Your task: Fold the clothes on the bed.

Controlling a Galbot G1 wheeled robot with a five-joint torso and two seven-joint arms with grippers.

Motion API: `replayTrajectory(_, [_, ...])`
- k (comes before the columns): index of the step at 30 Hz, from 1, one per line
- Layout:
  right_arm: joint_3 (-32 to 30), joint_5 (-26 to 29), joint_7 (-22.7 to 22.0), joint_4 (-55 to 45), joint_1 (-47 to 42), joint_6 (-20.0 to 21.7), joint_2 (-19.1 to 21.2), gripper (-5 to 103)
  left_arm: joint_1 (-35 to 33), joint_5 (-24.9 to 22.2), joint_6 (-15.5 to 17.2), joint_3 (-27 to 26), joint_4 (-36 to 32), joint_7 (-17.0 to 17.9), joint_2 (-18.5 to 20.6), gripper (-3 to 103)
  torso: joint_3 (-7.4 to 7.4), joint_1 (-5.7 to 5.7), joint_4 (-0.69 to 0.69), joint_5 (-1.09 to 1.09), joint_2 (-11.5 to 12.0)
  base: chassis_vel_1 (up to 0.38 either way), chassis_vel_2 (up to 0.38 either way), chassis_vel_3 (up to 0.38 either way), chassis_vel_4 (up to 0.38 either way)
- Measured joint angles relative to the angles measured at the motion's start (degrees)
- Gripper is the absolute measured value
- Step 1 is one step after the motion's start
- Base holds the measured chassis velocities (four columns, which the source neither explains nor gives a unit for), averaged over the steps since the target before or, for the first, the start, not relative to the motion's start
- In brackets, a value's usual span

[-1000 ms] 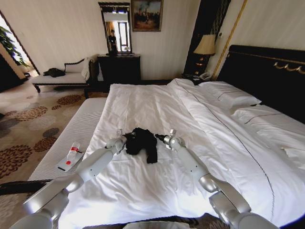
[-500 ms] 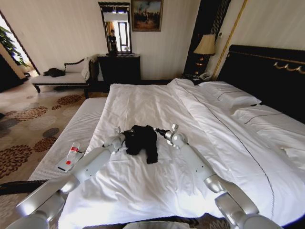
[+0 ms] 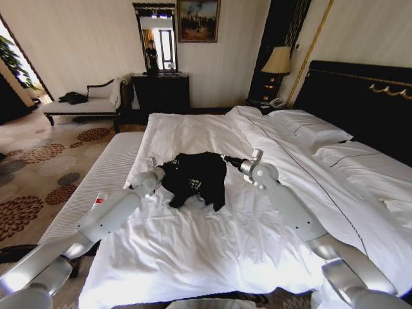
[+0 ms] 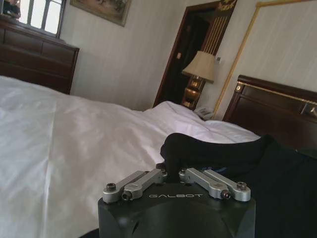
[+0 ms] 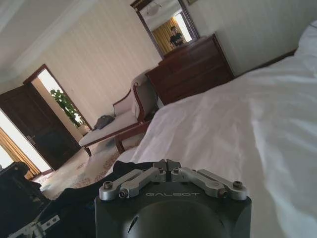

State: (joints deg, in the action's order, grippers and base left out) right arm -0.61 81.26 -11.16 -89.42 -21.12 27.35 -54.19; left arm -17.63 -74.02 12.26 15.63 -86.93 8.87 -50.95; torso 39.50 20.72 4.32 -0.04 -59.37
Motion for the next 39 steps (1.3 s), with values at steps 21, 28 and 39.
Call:
replayTrajectory(21, [10.3,11.6,-4.3,-1.1,26.3,-0.3,5.9,0,23.9,-10.5,1.4,4.3,-1.3,0.2,6.4,3,0.00,0.00,0.02,0.02,0.0,0.000,0.000,0.000,0.000])
replayTrajectory(28, [13.8,13.7,-3.6,5.9,36.6,-0.3,4.5,0,33.5,-14.6,1.5,9.0,2.1,-1.6,7.1,3,0.01,0.01,0.00,-0.01,0.0,0.000,0.000,0.000,0.000])
replayTrajectory(39, [16.0,15.7,-3.2,9.4,43.1,-0.1,4.0,0,44.9,-19.1,2.0,12.5,6.8,-3.2,6.1,3,0.00,0.01,0.01,0.02,0.0,0.000,0.000,0.000,0.000])
